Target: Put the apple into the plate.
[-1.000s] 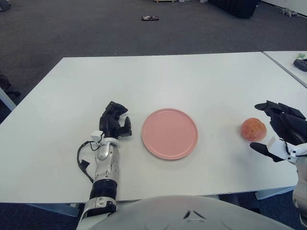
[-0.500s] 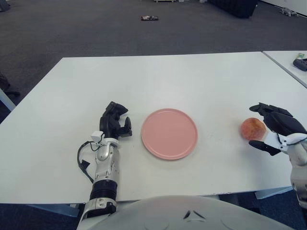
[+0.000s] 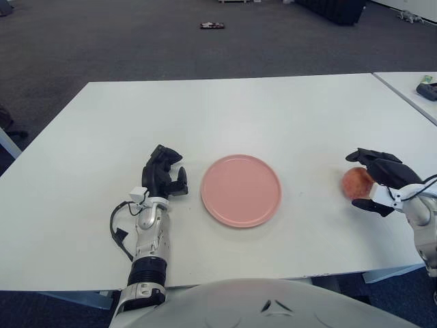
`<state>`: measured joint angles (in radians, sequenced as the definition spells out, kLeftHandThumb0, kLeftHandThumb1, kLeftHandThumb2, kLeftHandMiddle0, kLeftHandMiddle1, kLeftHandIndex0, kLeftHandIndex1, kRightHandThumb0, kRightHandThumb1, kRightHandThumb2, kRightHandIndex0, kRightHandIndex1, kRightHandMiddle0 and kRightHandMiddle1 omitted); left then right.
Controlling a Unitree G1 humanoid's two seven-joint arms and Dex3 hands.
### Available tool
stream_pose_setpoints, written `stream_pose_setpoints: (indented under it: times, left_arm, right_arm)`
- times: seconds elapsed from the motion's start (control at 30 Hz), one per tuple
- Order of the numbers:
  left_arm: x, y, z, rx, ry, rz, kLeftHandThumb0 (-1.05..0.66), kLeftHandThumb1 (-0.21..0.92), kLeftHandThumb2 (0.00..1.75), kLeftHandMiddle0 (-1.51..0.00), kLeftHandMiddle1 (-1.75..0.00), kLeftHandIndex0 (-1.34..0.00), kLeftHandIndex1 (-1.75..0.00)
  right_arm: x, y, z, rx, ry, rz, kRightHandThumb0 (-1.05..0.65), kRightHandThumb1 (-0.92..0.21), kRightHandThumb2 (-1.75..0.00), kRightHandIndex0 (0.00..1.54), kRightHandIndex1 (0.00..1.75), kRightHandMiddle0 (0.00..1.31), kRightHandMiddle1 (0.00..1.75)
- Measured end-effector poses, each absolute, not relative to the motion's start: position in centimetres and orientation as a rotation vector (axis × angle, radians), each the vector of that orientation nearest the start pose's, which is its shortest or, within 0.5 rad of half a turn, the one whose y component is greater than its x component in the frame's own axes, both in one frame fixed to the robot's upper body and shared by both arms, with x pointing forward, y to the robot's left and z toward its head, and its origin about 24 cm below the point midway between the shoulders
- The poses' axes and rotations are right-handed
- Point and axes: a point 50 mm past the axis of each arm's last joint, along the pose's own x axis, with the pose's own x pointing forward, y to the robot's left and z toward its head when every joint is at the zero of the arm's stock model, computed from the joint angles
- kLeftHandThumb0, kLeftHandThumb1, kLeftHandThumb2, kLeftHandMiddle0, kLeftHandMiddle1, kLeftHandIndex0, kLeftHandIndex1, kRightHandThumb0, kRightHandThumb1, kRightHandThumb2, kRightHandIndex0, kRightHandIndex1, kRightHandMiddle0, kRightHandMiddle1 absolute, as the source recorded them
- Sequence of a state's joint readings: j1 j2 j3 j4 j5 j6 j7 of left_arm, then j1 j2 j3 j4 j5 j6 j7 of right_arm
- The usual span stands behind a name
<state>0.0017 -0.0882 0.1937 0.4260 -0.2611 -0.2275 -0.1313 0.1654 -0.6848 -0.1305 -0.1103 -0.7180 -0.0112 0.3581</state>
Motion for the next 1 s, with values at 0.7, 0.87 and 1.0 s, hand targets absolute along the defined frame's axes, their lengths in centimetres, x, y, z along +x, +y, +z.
stream_pose_setpoints:
  times: [0.7,0.87,1.0]
  left_arm:
    - [22.9,17.0,-3.6,-0.369,0.157,0.144,-0.01,-0.08,1.75,-0.94,-1.75,-0.71,-1.65]
    - [22.9,17.0,-3.6,-0.37,0.16,0.145,-0.01,-0.08,1.75,-0.94,-1.75,-0.71,-1.65]
    - [22.9,16.9,-3.6,-0.373,0.162,0.145,-0.01,-0.08,1.75,-0.94,-1.75,-0.71,-1.65]
  right_arm:
    - [24.9,-30.0,4.3,-1.413,0.225,0.235,-0.66,-0.25,-1.07,0.0,0.4,0.0,1.02]
    - [24.9,-29.9,4.1,-1.415,0.204,0.245,-0.64,-0.24,-1.09,0.0,0.42,0.0,1.01]
    - [25.0,-30.0,4.2,-1.416,0.198,0.259,-0.63,-0.23,-1.1,0.0,0.41,0.0,0.99]
